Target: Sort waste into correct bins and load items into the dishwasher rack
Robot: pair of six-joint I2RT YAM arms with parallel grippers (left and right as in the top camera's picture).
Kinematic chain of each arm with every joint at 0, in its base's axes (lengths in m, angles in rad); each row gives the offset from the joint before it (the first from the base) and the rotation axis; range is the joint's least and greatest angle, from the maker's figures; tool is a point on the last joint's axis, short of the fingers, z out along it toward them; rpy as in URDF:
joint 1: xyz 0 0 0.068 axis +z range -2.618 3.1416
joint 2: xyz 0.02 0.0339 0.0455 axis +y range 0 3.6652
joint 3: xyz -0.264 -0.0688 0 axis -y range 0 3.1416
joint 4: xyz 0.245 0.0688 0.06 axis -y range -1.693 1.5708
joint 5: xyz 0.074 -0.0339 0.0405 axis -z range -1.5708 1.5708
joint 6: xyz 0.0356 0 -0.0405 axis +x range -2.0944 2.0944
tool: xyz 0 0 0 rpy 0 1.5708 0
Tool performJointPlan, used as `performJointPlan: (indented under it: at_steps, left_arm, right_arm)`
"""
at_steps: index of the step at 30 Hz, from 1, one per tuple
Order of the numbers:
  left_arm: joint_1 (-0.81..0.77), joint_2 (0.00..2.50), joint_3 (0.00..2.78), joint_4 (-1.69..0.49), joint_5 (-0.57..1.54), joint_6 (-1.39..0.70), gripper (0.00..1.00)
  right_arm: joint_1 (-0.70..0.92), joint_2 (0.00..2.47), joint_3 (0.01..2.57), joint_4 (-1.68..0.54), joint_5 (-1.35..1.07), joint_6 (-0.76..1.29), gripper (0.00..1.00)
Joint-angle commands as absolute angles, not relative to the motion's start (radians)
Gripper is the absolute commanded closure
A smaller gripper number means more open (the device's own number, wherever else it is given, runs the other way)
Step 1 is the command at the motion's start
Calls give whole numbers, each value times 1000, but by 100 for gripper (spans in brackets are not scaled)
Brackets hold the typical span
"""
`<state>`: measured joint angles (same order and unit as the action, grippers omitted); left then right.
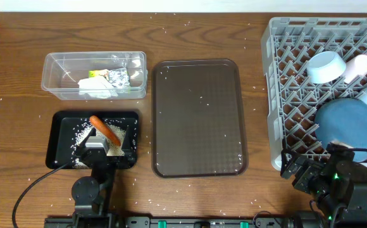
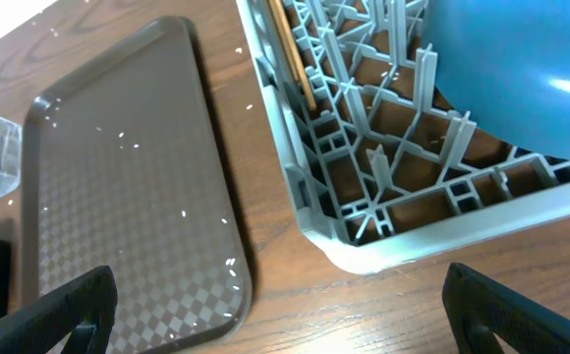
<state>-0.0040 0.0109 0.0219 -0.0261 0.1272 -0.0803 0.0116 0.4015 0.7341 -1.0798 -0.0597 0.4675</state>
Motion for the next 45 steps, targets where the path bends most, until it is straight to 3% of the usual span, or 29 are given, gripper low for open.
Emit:
performJointPlan:
  at_steps: [1, 24, 31, 45]
  left_arm:
    - [-8, 5, 4, -58, 138, -75, 2]
    - [-8, 5, 4, -58, 138, -75, 2]
    - [-8, 5, 4, -58, 138, -75, 2]
    - [-8, 5, 4, -58, 138, -75, 2]
  right_arm:
    - [20, 343, 725, -1090, -53, 482, 1]
    - [57, 189, 701, -1082, -11, 469, 1]
    - [41, 67, 471, -739, -123, 314, 1]
    - [-19, 6, 119, -215, -118, 317, 1]
